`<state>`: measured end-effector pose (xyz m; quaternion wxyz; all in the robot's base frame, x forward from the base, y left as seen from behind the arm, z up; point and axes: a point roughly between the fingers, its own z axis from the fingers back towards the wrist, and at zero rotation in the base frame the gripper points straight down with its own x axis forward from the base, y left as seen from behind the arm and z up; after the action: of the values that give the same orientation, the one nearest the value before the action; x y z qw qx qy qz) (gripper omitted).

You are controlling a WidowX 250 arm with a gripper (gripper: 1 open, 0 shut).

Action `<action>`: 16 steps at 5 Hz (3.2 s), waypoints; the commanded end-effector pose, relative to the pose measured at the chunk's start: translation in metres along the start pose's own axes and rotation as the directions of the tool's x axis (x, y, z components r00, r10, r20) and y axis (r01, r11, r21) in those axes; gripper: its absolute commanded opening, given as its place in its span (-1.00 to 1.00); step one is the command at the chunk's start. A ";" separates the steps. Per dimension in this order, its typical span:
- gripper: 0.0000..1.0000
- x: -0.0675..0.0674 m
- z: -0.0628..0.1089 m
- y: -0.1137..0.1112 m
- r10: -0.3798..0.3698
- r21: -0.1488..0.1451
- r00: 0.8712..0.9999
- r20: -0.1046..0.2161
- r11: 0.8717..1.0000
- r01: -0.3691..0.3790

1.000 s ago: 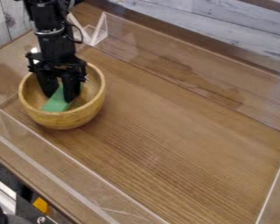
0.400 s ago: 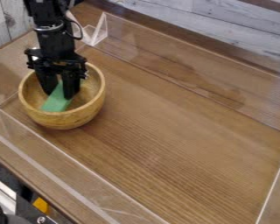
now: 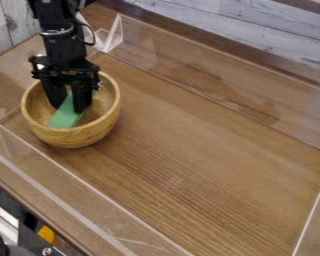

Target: Remove the green block from inside the brown bowl and put it on the table

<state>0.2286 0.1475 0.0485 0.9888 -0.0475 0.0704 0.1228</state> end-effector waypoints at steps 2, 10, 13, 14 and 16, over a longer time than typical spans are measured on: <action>-1.00 0.002 0.025 -0.001 -0.009 0.019 0.998 0.065 1.000 0.008; -1.00 -0.004 0.054 -0.007 -0.003 -0.012 0.997 0.076 1.000 0.004; -1.00 -0.010 0.066 -0.019 -0.027 -0.025 0.997 0.078 0.999 0.029; -1.00 -0.015 0.066 -0.033 -0.060 -0.022 0.996 0.072 0.998 0.062; -1.00 -0.025 0.053 -0.067 -0.142 -0.010 0.988 0.058 0.990 0.143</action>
<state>0.2242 0.0815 0.0969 0.9943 -0.0648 0.0648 0.0552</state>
